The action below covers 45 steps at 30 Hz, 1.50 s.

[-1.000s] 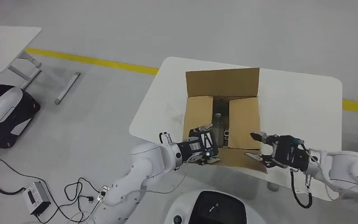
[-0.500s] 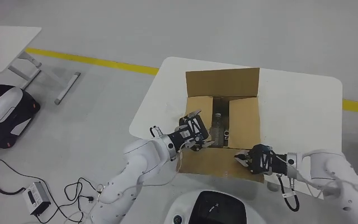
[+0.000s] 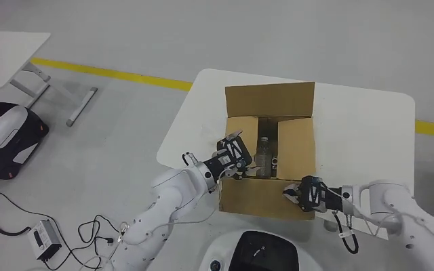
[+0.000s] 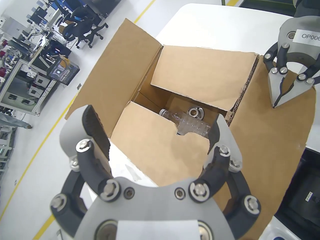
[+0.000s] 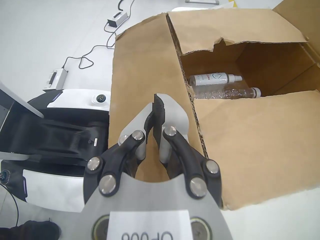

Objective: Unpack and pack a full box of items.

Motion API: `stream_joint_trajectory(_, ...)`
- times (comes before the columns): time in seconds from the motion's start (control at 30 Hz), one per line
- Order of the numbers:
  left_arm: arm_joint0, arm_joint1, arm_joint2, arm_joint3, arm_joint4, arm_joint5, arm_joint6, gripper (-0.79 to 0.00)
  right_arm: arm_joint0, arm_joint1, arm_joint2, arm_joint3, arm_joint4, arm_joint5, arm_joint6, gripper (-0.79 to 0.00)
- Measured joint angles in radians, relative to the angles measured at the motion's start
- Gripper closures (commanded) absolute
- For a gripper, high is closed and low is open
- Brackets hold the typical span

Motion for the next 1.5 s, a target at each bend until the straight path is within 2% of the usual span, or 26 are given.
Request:
stream_joint_trajectory(0.13, -0.001, 0.001, 0.002, 0.001, -0.003, -0.001, 0.004, -0.785, 0.002, 0.001, 0.035, 0.011, 0.013, 0.006, -0.073, 0.000)
stream_joint_trajectory(0.27, -0.001, 0.001, 0.002, 0.001, -0.003, -0.001, 0.004, -0.785, -0.040, 0.019, 0.139, 0.020, 0.006, 0.070, -0.206, 0.000)
stream_joint_trajectory(0.37, -0.001, 0.001, 0.002, 0.001, -0.003, -0.001, 0.004, -0.785, -0.090, 0.036, 0.220, 0.045, 0.004, 0.133, -0.256, 0.000)
stream_joint_trajectory(0.47, -0.001, 0.001, 0.002, 0.001, -0.003, -0.001, 0.004, -0.785, -0.136, 0.048, 0.274, 0.075, 0.031, 0.178, -0.247, 0.000)
stream_joint_trajectory(0.6, -0.001, 0.001, 0.002, 0.001, -0.003, -0.001, 0.004, -0.785, -0.169, 0.049, 0.292, 0.111, 0.084, 0.227, -0.189, 0.000)
stream_joint_trajectory(0.87, -0.001, 0.001, 0.002, 0.001, -0.003, -0.001, 0.004, -0.785, -0.151, 0.012, 0.196, 0.146, 0.165, 0.247, -0.090, 0.000)
stream_joint_trajectory(1.3, -0.007, 0.001, 0.012, 0.013, 0.014, 0.027, 0.013, -0.785, -0.146, -0.021, 0.125, 0.106, 0.166, 0.202, -0.054, 0.000)
stream_joint_trajectory(1.5, -0.072, -0.007, 0.070, 0.063, 0.078, 0.100, -0.117, -0.785, -0.169, -0.011, 0.191, 0.086, 0.178, 0.237, -0.087, 0.000)
